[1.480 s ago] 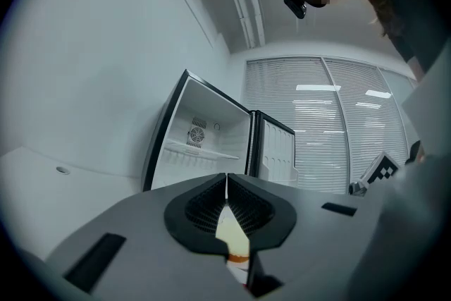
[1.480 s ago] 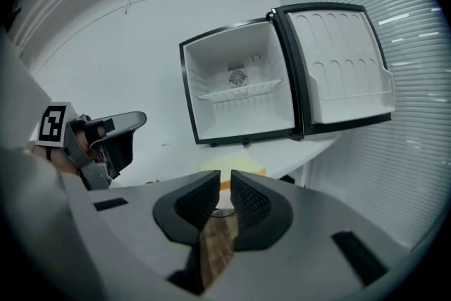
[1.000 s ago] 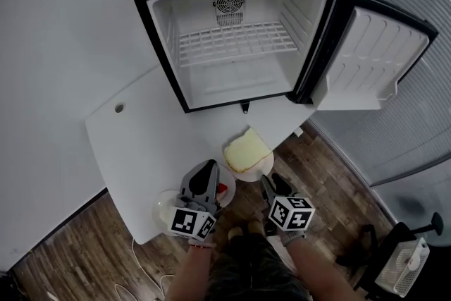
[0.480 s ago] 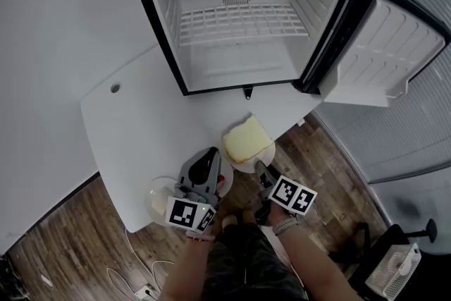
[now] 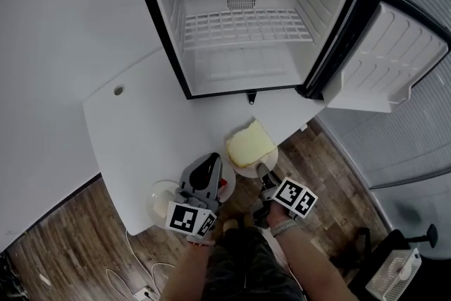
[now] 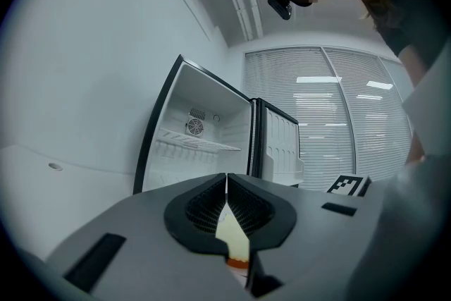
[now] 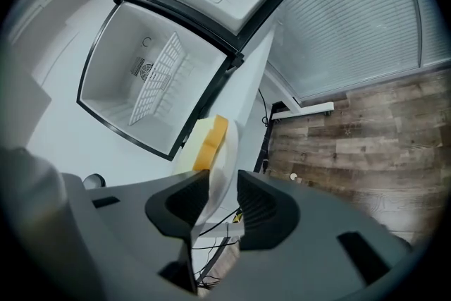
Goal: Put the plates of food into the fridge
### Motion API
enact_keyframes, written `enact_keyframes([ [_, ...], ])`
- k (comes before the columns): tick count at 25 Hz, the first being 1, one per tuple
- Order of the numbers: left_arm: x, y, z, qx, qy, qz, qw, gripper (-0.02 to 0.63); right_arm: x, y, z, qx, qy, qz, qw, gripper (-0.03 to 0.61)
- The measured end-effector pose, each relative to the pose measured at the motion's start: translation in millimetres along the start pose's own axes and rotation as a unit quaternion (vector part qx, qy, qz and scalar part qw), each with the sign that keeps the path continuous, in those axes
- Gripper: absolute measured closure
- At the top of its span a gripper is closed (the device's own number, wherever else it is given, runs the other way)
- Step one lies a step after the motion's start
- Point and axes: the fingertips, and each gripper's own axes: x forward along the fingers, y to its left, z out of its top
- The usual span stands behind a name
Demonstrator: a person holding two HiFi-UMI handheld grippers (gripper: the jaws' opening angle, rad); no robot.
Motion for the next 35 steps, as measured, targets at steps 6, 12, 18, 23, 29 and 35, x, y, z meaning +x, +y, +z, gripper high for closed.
enact_keyframes([
  [6, -1.8, 0.9, -4.1, 0.000, 0.003, -0.001, 1.0000, 0.598, -1.0, 3.2, 2.4, 0.021, -0.010, 0.014, 1.000, 0.514],
  [12, -3.4, 3.3, -4.4, -0.006, 0.006, 0.002, 1.0000, 0.598, -6.0, 15.6, 15.4, 0.048, -0.026, 0.036, 0.998, 0.563],
  [18, -1.9, 7.4, 4.0, -0.003, 0.002, 0.001, 1.0000, 0.598, -10.7, 14.3, 18.7, 0.088, -0.033, 0.032, 0.995, 0.565],
  [23, 0.4, 11.6, 12.4, -0.001, -0.003, -0.002, 1.0000, 0.598, -10.1, 27.7, 26.4, 0.110, -0.042, 0.042, 0.992, 0.565],
  [29, 6.7, 20.6, 30.2, 0.007, -0.013, -0.006, 0.9999, 0.598, -1.7, 49.4, 32.3, 0.132, -0.045, 0.050, 0.989, 0.565],
  [35, 14.2, 35.7, 49.3, 0.016, -0.026, -0.009, 0.9995, 0.598, 10.3, 70.9, 33.7, 0.149, -0.049, 0.054, 0.986, 0.565],
])
